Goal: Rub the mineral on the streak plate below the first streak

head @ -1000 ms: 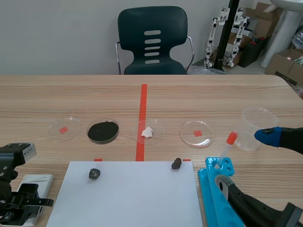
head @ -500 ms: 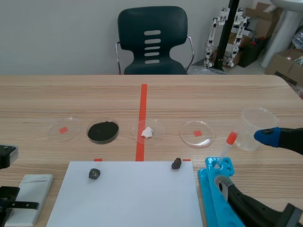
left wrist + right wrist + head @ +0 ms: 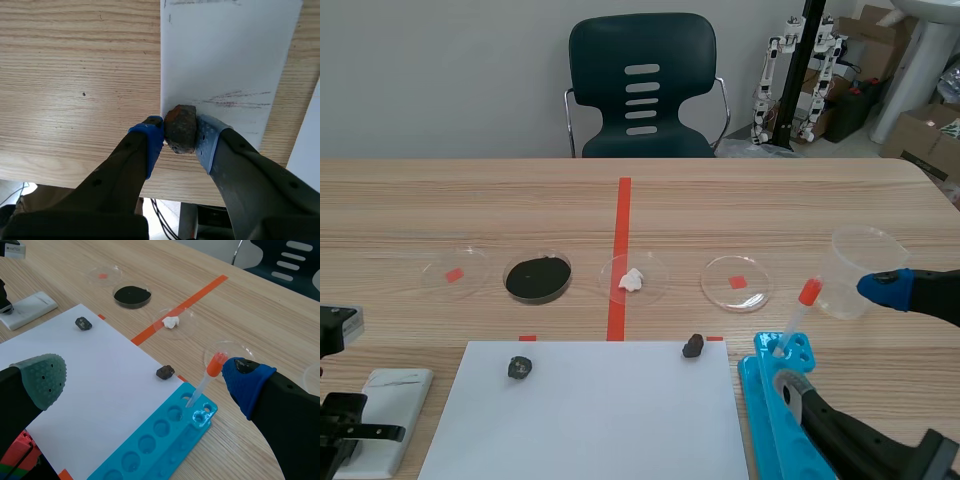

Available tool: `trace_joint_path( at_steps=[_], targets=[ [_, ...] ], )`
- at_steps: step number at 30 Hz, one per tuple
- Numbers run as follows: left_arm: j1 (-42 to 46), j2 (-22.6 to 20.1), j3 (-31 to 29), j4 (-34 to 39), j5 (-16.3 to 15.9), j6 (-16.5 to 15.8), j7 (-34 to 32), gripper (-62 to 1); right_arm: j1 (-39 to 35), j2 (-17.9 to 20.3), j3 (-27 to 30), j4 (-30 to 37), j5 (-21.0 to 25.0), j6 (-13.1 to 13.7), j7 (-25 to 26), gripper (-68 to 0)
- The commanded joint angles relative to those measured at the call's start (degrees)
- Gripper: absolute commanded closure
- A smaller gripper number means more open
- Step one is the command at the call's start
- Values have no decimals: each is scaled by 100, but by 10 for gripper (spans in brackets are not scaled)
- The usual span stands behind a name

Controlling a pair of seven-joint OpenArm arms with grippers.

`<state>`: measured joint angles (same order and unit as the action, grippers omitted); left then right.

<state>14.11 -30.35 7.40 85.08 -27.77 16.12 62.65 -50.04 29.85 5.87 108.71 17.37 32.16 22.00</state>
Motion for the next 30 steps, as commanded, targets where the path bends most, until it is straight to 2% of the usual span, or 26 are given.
trace_joint_path(
  at_steps=[1, 7, 11, 15, 22, 26, 30],
  targets=[
    [33, 63, 42, -7, -313, -175, -76, -70, 52, 0, -4, 85, 81, -2, 87, -679],
    [33, 63, 42, -7, -931, -540, -330, -70, 52, 0, -4, 85, 81, -2, 87, -679],
    [33, 63, 42, -7, -883, -535, -334, -70, 52, 0, -4, 85, 81, -2, 87, -679],
    [33, 63, 42, -7, -540, -372, -295, -70, 52, 0, -4, 85, 81, -2, 87, -679],
    [31, 61, 42, -7, 463, 229, -68, -70, 52, 0, -4, 85, 81, -2, 87, -679],
    [31, 61, 42, -7, 820, 549, -68, -70, 52, 0, -4, 85, 81, -2, 87, -679],
    [31, 61, 42, -7, 1051, 566, -72, -70, 52, 0, -4, 85, 81, -2, 87, -679]
  ],
)
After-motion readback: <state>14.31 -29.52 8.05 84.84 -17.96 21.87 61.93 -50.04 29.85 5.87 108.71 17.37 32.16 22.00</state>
